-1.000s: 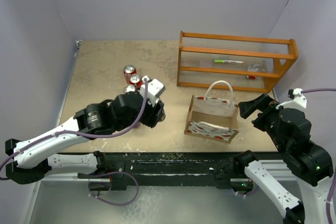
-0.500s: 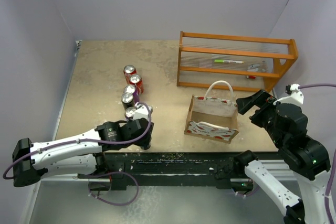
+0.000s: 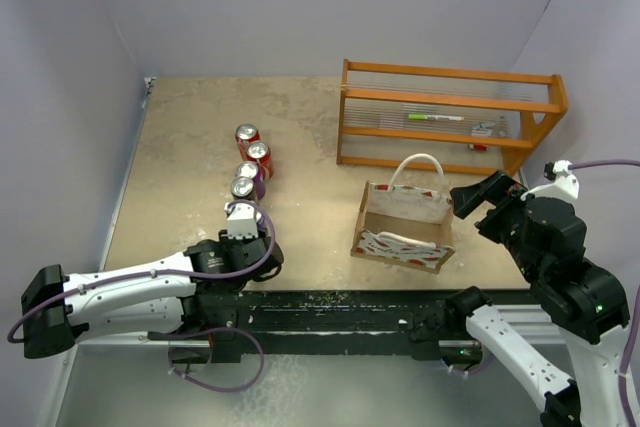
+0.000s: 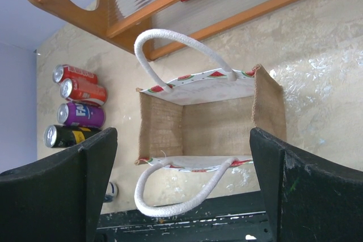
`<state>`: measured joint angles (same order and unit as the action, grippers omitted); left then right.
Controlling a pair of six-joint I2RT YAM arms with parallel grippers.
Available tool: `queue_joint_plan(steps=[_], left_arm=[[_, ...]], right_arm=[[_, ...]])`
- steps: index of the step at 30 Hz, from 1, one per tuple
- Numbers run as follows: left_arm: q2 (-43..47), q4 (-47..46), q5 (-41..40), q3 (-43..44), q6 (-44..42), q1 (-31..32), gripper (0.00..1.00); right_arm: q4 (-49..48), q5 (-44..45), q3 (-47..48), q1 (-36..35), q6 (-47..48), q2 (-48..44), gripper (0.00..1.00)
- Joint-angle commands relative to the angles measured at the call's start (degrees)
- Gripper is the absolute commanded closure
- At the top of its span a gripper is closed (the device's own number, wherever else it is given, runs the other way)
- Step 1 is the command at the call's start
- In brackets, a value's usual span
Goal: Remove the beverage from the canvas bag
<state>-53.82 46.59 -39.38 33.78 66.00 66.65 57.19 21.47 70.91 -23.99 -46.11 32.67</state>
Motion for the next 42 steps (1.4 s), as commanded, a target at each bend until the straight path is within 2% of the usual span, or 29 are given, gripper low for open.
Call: queue_joint_plan(steps=[1,4,9,12,17,21,22,24,28,30,32,39,42], left_arm=[[-0.22,0.22,-8.21,-0.04,6.28,-0.21,1.0],[-0.34,-0.36,-9.88,-0.71,8.18,-0.21,1.0],[-1.5,-5.72,-12.14,-1.82,5.12,-0.21,1.0],[-3.46,-5.76,-13.18,-0.98,5.67,-0.25,1.0],[-6.16,-4.0,-13.99,-0.84,8.99,-0.21,0.9],[-6.94,-3.22,-13.32,-1.12,10.98,-0.21,0.87],[-6.99,-3.25,-12.95,-1.12,10.99,-0.21,0.84],[-6.77,-3.3,-12.09,-1.0,11.0,-0.21,0.71],[-6.24,-3.22,-9.81,-0.57,10.05,-0.21,0.36],[-5.82,-2.97,-7.6,-0.28,9.98,-0.25,0.13],[-5.39,-2.86,-5.3,0.51,9.03,-0.21,0.0],[-2.84,3.4,2.53,5.24,8.94,-0.21,0.01],[-0.8,5.87,5.33,8.81,5.65,-0.21,0.01]], right_arm=[[-0.68,0.97,1.13,-0.09,0.18,0.27,0.0],[-0.53,0.91,1.14,-0.09,0.4,0.43,0.0],[-0.09,0.8,0.83,-0.09,0.49,-0.01,0.0],[0.19,0.6,0.88,-0.09,0.67,-0.13,0.0],[0.94,0.52,0.89,-0.09,0.76,-0.47,0.0],[1.61,0.26,0.98,-0.09,0.76,-0.91,0.0],[1.81,0.25,0.91,-0.05,0.76,-1.05,0.0],[2.04,0.15,0.77,-0.09,0.71,-1.39,0.0],[1.97,-0.36,0.22,-0.09,0.55,-1.78,0.0],[1.88,-0.63,-0.06,-0.08,0.36,-1.9,0.0],[1.8,-0.77,-0.28,-0.09,0.26,-1.96,0.0],[2.23,-1.04,-1.18,-0.09,-0.4,-2.92,0.0],[2.89,-1.17,-1.92,-0.09,-1.05,-3.13,0.0]])
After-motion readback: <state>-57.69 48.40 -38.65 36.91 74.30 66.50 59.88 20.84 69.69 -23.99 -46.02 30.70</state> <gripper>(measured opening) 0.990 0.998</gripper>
